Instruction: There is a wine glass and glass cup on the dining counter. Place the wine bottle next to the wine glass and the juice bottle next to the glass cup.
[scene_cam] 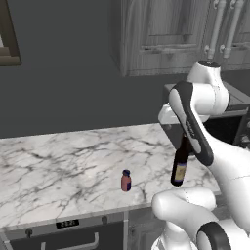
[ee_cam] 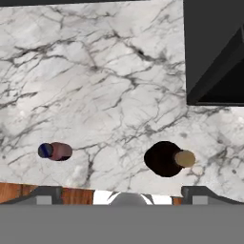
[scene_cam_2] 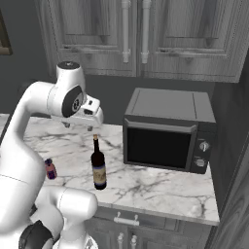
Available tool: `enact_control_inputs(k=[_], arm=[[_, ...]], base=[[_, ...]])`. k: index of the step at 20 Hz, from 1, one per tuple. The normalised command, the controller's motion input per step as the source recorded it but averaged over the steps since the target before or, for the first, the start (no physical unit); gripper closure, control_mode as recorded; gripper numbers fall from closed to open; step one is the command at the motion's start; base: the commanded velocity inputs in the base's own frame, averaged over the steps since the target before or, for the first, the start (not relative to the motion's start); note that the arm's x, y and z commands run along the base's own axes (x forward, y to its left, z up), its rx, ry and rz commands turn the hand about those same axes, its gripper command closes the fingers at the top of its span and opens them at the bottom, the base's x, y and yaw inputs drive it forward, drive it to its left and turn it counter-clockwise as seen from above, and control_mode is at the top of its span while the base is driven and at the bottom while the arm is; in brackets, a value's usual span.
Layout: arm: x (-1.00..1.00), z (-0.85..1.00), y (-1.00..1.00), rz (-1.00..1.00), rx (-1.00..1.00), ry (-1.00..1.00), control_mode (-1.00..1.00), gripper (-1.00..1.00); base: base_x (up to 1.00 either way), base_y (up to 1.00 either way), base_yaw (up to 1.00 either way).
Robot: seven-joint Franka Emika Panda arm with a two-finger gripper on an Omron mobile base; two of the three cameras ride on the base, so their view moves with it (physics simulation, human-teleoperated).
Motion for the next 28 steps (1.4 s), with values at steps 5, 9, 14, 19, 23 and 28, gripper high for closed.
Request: enact_control_inputs(k=[5, 9, 14, 19, 23, 28], arm=[[-0.34, -0.10, -0.14, 0.12, 0.15, -0.05, -1.00, -1.00], [-0.33, -0.09, -0.22, 0.24, 0.03, -0.09, -1.00, -1.00], [-0.23, -0.09, -0.27, 0.20, 0.00, -0.11, -1.00, -1.00], [-0.15, -0.12, -0.35, 0.19, 0.00, -0.13, -1.00, -1.00], [-0.14, -0.19, -0.38, 0.22, 0.00, -0.19, -1.00, -1.00], [0.01, -0.26, -0.27, 0.19, 0.01, -0.15, -1.00, -1.00]], base=[[0.00, 0.00, 0.00], [0.00, 0.00, 0.00], [0.00, 0.00, 0.00], [0.00, 0.00, 0.00], [0.00, 0.00, 0.00], [0.00, 0.00, 0.00]])
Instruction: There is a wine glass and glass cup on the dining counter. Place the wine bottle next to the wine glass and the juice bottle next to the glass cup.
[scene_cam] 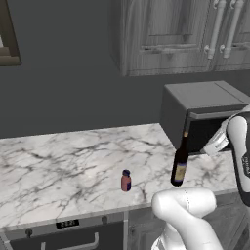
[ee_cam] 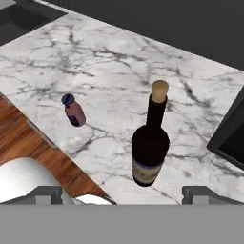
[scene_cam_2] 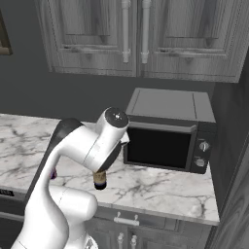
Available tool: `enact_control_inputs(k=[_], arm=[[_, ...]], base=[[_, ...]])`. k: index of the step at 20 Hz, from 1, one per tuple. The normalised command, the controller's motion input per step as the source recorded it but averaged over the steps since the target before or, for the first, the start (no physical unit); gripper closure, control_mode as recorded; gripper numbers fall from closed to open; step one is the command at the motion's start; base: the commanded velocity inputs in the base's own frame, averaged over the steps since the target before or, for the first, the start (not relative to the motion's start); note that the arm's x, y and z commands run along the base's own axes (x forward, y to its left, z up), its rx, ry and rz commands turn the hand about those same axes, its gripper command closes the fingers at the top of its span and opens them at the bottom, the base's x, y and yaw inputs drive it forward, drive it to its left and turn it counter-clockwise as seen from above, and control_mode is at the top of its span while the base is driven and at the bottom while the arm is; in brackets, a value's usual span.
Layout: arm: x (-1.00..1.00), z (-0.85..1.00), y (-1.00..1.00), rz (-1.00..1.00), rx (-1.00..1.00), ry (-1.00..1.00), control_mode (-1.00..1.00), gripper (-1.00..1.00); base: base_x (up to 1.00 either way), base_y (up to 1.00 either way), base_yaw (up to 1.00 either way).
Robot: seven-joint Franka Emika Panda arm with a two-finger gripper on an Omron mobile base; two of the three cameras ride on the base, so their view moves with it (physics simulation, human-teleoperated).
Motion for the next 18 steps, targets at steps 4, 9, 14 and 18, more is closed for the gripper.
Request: enact_control_inputs(k=[4, 9, 14, 18], arm=[[0.15, -0.24, -0.16, 0.24, 0.01, -0.18, -1.00, -1.00], [0.19, -0.24, -0.09, 0.23, 0.00, -0.15, -1.00, -1.00], [0.23, -0.21, -0.03, 0.23, 0.00, -0.12, -1.00, -1.00], [0.22, -0.21, -0.07, 0.18, 0.01, -0.02, -1.00, -1.00]], base=[[0.00, 0.00, 0.00], [0.00, 0.00, 0.00], [0.00, 0.00, 0.00], [0.00, 0.00, 0.00]])
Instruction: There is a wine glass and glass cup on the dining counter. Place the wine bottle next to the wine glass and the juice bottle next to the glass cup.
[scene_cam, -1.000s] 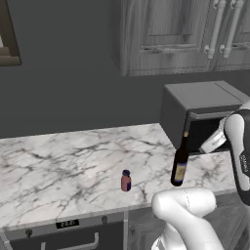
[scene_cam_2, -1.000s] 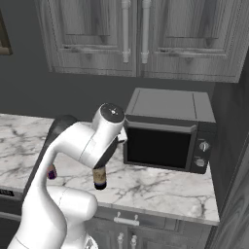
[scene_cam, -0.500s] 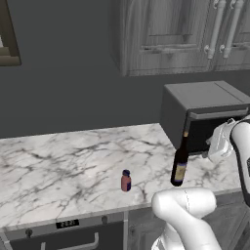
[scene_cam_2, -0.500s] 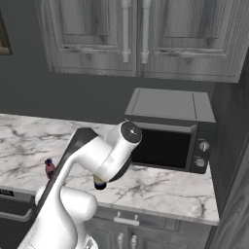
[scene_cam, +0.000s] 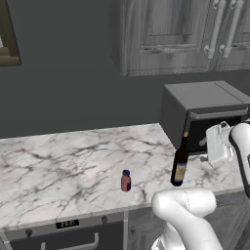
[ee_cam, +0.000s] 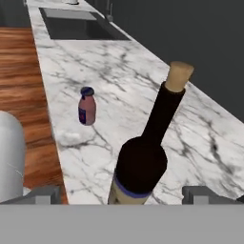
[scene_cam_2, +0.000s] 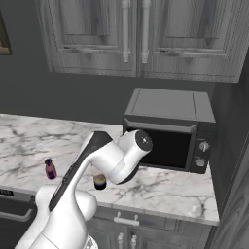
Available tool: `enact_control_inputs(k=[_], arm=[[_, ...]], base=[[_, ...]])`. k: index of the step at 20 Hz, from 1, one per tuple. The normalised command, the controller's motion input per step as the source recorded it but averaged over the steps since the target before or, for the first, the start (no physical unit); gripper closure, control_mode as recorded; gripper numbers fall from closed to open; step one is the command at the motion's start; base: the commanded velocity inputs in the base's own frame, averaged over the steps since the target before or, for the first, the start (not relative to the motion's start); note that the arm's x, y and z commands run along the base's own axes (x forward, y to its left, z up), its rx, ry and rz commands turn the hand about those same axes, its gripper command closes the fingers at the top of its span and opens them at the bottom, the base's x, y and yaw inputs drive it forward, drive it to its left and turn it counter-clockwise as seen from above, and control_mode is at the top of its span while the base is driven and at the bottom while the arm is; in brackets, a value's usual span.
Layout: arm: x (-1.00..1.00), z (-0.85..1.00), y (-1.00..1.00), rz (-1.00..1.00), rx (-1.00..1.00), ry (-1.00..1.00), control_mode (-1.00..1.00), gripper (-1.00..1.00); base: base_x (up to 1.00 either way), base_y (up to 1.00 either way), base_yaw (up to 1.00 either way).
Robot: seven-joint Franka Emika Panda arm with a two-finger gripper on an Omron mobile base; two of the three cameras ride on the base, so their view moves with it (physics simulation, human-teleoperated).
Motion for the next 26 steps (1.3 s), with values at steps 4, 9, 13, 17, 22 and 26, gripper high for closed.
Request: enact_control_inputs(k=[4, 9, 13, 17, 22, 26], arm=[[0.25, -0.22, -0.09, 0.15, 0.03, 0.00, -1.00, -1.00], [0.34, -0.18, -0.08, 0.13, 0.04, 0.00, -1.00, -1.00], [0.25, -0.11, -0.03, 0.12, 0.08, 0.00, -1.00, -1.00], [0.03, -0.01, 0.00, 0.01, 0.19, 0.00, -1.00, -1.00], [0.00, 0.00, 0.01, 0.00, 0.16, 0.00, -1.00, -1.00], [0.04, 0.00, 0.05, 0.00, 0.10, 0.00, -1.00, -1.00]], base=[[0.00, 0.00, 0.00], [0.00, 0.00, 0.00], [0.00, 0.00, 0.00], [0.00, 0.00, 0.00], [0.00, 0.00, 0.00], [0.00, 0.00, 0.00]])
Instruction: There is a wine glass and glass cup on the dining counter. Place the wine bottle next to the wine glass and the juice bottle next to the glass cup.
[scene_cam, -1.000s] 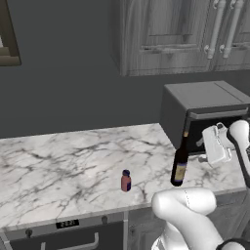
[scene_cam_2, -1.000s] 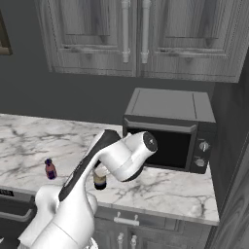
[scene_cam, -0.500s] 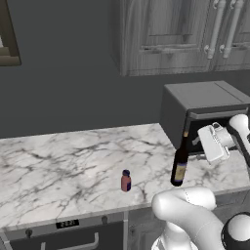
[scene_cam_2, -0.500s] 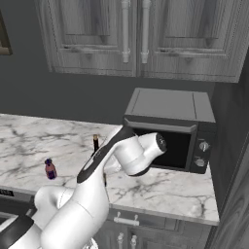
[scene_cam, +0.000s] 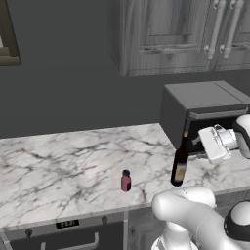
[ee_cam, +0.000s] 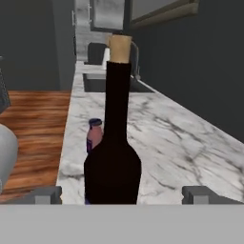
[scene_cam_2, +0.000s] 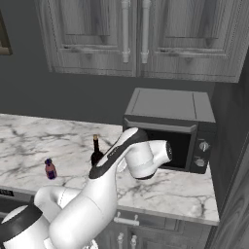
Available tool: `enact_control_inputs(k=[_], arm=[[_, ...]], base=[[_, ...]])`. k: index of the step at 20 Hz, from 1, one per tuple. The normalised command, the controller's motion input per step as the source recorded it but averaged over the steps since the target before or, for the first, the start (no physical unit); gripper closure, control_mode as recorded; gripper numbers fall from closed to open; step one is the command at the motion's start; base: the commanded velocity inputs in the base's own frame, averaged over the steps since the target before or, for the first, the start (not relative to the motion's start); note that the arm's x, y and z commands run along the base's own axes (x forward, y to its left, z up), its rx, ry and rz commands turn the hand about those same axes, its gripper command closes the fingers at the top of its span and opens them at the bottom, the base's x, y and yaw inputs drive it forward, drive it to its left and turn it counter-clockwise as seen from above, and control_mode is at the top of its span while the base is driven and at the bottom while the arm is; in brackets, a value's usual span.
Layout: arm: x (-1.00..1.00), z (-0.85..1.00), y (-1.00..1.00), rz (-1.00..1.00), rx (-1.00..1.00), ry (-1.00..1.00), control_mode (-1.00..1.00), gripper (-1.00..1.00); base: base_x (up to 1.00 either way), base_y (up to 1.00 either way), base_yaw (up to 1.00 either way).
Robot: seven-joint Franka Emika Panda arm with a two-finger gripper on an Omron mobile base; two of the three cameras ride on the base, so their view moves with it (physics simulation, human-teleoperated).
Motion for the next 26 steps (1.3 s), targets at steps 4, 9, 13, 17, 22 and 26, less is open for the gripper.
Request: enact_control_inputs(k=[4, 9, 13, 17, 22, 26], arm=[[0.01, 0.00, 0.13, 0.00, 0.04, 0.02, -1.00, -1.00], [0.00, 0.00, 0.17, 0.00, 0.00, 0.03, -1.00, -1.00], [0.00, 0.00, 0.24, 0.00, 0.00, 0.02, -1.00, -1.00], [0.00, -0.03, 0.19, 0.00, 0.00, 0.07, -1.00, -1.00], [0.00, -0.08, 0.16, 0.00, 0.00, 0.08, -1.00, -1.00], [0.02, -0.11, 0.08, 0.02, 0.00, 0.05, -1.00, -1.00]], base=[[0.00, 0.00, 0.00], [0.00, 0.00, 0.00], [0.00, 0.00, 0.00], [0.00, 0.00, 0.00], [0.00, 0.00, 0.00], [0.00, 0.00, 0.00]])
